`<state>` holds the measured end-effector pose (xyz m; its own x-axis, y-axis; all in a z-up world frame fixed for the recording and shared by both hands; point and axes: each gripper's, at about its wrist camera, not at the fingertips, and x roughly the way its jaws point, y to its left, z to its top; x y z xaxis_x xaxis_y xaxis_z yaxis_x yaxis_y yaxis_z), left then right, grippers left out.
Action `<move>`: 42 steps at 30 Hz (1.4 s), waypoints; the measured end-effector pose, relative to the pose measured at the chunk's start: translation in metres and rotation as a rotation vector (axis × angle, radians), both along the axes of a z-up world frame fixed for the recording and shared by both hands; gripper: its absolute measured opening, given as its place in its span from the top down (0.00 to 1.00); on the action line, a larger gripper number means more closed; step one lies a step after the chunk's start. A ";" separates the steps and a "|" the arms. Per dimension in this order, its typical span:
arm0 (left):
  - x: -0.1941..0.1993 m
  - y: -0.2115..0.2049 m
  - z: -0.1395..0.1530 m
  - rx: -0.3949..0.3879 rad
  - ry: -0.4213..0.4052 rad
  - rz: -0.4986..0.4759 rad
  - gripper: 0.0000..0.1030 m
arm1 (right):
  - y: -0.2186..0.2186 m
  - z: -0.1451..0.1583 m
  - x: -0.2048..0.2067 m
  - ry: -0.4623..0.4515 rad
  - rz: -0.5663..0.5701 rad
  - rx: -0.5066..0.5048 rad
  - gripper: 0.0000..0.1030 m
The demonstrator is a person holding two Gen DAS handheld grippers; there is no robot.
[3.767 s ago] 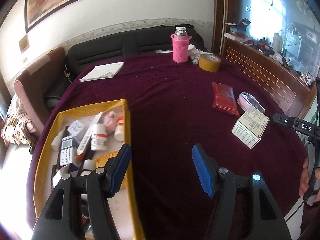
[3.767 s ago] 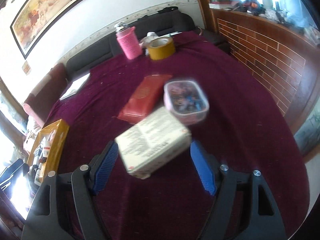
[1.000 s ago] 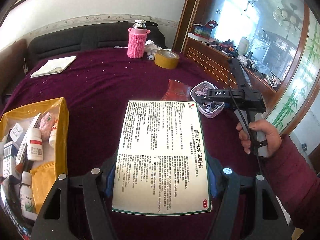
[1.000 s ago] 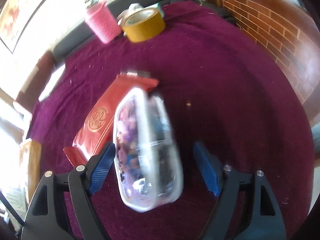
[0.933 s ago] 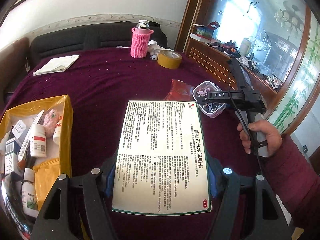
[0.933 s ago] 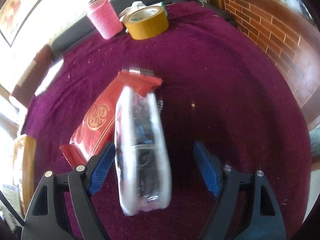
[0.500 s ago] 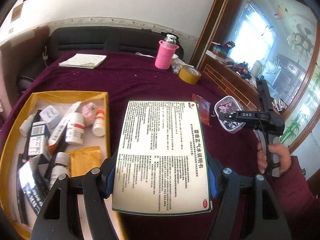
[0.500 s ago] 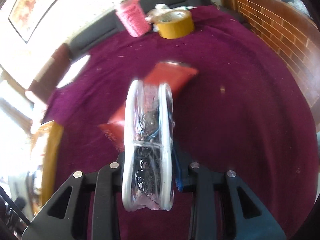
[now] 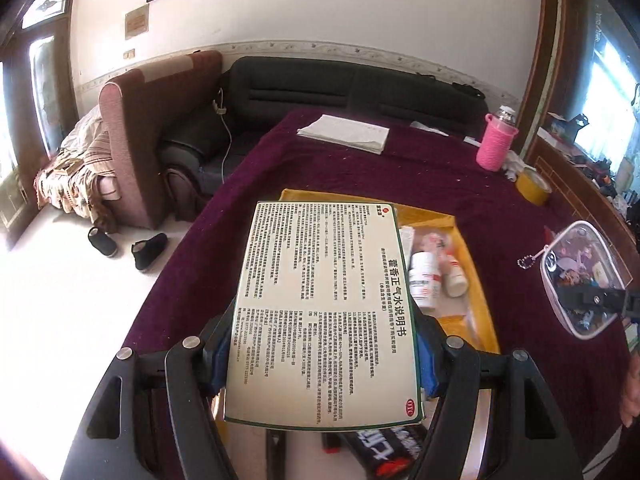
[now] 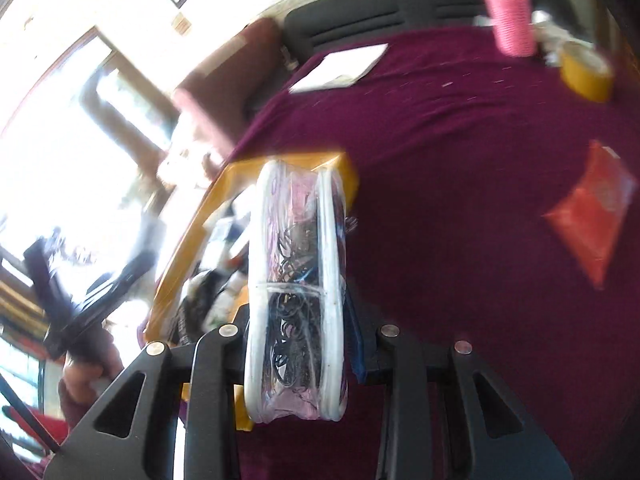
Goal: Organize objects
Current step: 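Carry leaflet and pencil case over the tray and release the leaflet from the left gripper, then lower the pencil case into the tray and open the right gripper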
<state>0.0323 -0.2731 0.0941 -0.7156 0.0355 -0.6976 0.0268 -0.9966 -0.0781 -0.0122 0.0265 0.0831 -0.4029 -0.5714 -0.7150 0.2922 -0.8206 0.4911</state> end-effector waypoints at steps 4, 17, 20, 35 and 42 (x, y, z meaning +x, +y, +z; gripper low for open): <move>-0.019 -0.007 -0.025 0.000 -0.056 0.002 0.38 | -0.059 -0.013 0.014 -0.040 0.120 -0.001 0.72; -0.033 -0.014 -0.037 0.022 -0.074 0.008 0.37 | -0.139 -0.059 0.037 -0.070 0.201 0.156 0.70; -0.029 -0.015 -0.033 0.029 -0.057 0.004 0.36 | -0.146 -0.064 0.036 -0.075 0.213 0.197 0.63; 0.021 -0.010 0.022 -0.032 0.154 0.162 0.23 | -0.113 -0.024 0.042 0.112 0.162 0.089 0.43; 0.040 0.003 0.028 -0.119 0.190 0.267 0.23 | -0.120 -0.040 0.059 0.084 0.193 0.086 0.31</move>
<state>0.0726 -0.2702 0.1219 -0.8063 -0.2445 -0.5386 0.2842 -0.9587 0.0099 0.0473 -0.0936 0.0432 -0.3524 -0.5820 -0.7329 0.4851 -0.7833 0.3888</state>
